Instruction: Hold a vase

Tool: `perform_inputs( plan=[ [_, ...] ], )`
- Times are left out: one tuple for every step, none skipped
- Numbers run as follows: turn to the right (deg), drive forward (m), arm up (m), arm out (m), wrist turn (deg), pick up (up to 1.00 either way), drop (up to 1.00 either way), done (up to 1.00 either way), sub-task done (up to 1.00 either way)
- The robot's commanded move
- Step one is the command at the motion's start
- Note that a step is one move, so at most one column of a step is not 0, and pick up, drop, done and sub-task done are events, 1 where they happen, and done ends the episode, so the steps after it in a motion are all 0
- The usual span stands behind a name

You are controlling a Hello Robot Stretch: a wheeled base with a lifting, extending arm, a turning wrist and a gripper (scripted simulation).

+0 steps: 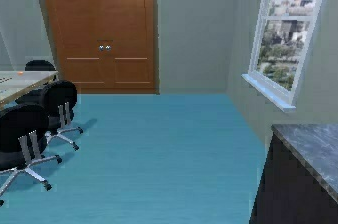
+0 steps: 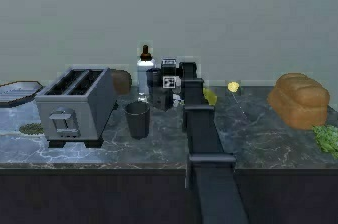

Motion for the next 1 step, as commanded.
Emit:
perform_inputs(
  plan=[
    [0.0, 0.00, 0.00, 0.00, 0.0, 0.00, 0.00, 1.00, 0.00]
  ],
)
